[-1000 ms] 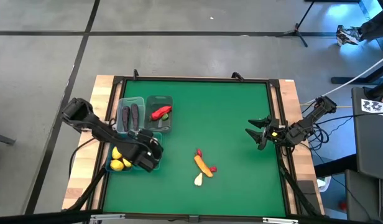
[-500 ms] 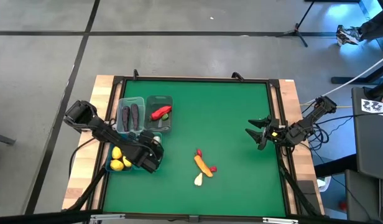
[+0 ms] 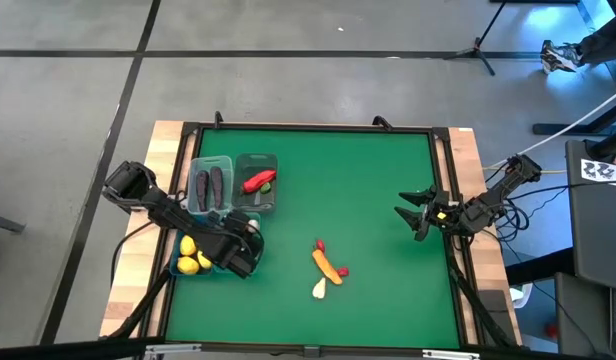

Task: Sort produce into baskets
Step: Put the white garlic into the green bin

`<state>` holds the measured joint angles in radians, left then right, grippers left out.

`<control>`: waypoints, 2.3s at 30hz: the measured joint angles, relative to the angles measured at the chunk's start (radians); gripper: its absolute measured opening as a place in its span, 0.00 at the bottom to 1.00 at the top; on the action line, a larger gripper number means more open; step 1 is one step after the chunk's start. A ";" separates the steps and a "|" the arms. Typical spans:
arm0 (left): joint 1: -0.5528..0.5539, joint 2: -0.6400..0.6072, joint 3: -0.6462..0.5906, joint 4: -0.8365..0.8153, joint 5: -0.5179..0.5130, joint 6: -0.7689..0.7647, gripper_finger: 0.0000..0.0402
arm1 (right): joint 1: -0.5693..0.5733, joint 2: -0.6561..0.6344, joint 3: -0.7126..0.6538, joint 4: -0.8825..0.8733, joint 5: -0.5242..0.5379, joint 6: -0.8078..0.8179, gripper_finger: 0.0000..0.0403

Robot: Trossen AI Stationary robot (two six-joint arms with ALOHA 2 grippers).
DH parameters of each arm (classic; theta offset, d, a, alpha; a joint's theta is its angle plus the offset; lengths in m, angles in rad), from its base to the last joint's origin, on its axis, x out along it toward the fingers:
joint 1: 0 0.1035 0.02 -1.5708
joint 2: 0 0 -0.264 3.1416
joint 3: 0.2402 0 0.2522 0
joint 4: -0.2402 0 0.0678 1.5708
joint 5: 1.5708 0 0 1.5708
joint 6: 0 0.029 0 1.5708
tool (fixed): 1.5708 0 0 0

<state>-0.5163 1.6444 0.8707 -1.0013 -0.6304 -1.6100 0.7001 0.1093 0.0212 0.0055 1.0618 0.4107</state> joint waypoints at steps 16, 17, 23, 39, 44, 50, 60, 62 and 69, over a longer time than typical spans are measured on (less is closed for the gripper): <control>-0.001 -0.001 0.000 0.000 -0.002 0.095 0.50 | 0.000 0.000 0.000 0.000 0.000 -0.019 0.70; -0.001 -0.001 0.000 0.000 0.002 0.095 0.53 | 0.000 0.000 0.000 0.000 0.000 -0.022 0.70; 0.000 -0.001 0.000 0.003 0.074 0.103 0.71 | 0.000 0.000 0.000 0.000 0.000 -0.024 0.70; -0.002 -0.004 0.201 -0.046 -0.045 0.278 0.74 | 0.000 0.000 0.000 0.000 0.000 -0.024 0.70; -0.002 -0.005 0.225 0.162 -0.147 0.373 0.74 | 0.000 0.000 0.000 0.000 0.000 -0.023 0.70; -0.021 -0.005 0.229 0.510 -0.153 0.659 0.74 | 0.000 0.000 0.000 0.000 0.000 -0.023 0.70; -0.048 0.074 0.230 0.963 -0.126 0.910 0.74 | 0.000 0.000 0.000 0.000 0.000 -0.023 0.70; -0.041 0.111 0.230 1.020 -0.126 0.904 0.74 | 0.000 0.000 0.000 0.000 0.000 -0.023 0.70; -0.024 0.263 0.277 1.102 -0.124 0.812 0.74 | 0.000 0.000 0.000 0.000 -0.001 -0.023 0.70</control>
<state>-0.5398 1.9069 1.1477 0.1003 -0.7541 -0.7982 0.7002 0.1093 0.0212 0.0059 1.0611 0.3878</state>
